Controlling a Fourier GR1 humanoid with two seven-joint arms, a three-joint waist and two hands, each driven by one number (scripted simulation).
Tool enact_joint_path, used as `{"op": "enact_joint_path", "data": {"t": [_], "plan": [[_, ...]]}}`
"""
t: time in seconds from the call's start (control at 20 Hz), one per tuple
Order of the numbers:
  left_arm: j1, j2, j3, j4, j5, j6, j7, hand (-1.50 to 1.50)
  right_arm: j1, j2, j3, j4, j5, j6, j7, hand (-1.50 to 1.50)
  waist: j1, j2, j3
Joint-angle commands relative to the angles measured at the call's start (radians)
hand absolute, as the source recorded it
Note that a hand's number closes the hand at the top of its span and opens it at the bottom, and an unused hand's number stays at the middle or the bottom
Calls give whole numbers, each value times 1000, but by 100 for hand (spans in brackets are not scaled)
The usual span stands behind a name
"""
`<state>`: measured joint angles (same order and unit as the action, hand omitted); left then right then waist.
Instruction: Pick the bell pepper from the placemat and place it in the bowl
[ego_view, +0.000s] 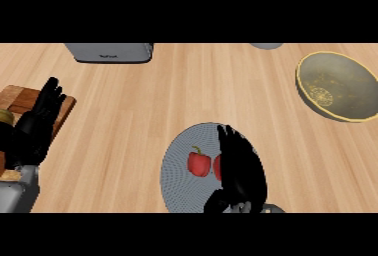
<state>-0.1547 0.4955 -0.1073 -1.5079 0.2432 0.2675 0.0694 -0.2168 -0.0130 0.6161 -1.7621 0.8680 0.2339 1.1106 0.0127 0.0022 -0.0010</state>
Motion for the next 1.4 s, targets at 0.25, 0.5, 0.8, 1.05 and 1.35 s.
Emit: {"op": "enact_joint_path", "data": {"t": [0.25, 0.5, 0.8, 1.05, 1.35], "plan": [[-6, -28, 14, 11, -41, -4, 11, 0, -188, 12, 56, 272, 88, -84, 105, -150, 0, 0, 1], [-17, -40, 54, 46, -46, -43, -4, 0, -100, 12, 112, 246, 69, -112, 115, -150, -9, -2, 1], [17, -51, 70, 41, -62, -68, -23, 0, -137, 12, 92, 369, 10, -179, 77, -150, -5, -1, 1], [25, -111, 44, -31, -102, -16, 18, 0, -150, 12, 55, 451, 9, -239, 18, -150, -5, -1, 1], [6, -80, 99, 7, -100, -75, 26, 0, -217, 13, 56, 509, -25, -252, 35, -150, -5, -1, 1]]}}
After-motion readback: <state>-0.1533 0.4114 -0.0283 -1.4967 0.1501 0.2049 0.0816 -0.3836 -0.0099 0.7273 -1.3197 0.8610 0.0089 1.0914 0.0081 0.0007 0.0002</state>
